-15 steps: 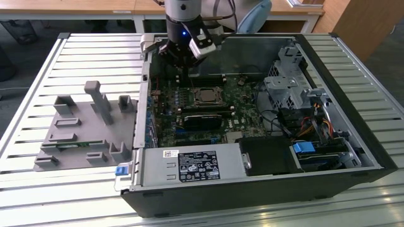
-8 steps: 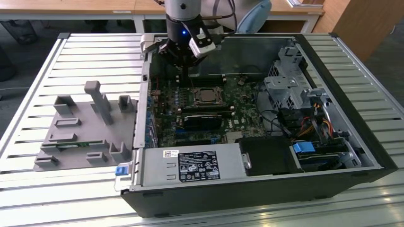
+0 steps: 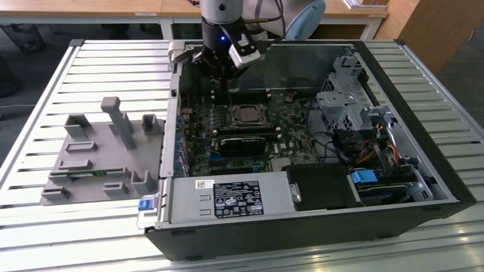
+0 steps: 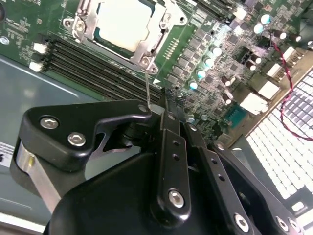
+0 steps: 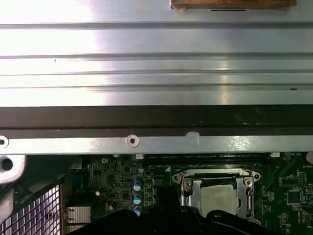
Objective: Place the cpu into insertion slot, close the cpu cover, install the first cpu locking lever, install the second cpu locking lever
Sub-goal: 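Install the first cpu locking lever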
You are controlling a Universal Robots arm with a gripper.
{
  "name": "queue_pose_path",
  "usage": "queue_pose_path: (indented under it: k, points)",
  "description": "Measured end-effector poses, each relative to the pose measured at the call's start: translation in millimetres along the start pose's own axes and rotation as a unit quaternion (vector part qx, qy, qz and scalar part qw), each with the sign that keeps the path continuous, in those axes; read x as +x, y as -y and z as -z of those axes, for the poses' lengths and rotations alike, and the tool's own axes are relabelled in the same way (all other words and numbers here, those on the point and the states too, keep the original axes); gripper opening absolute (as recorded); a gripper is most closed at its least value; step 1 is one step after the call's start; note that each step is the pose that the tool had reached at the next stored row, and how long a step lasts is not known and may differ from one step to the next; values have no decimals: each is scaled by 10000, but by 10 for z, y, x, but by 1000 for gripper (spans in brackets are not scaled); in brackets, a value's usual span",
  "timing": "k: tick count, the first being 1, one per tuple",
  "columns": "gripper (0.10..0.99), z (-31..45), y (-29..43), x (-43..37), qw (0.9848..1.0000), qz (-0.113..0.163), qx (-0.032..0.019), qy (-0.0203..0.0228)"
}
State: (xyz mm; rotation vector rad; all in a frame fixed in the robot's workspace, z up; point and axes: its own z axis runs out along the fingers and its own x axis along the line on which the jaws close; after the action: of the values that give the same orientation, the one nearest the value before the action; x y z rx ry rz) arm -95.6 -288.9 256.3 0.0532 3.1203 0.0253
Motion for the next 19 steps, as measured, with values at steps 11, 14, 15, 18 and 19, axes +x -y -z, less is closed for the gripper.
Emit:
queue_pose_path:
  k: [11,14,15,18,19]
  points:
    - [106,-40,-14,-289,10000,0,0,-5]
    - [106,-59,-15,-354,10000,0,-3,-17]
    - [106,-64,-16,-373,10000,0,-3,-21]
    - [106,-74,-16,-392,10000,-1,-2,-23]
    - [106,-79,-16,-392,10000,-1,-2,-23]
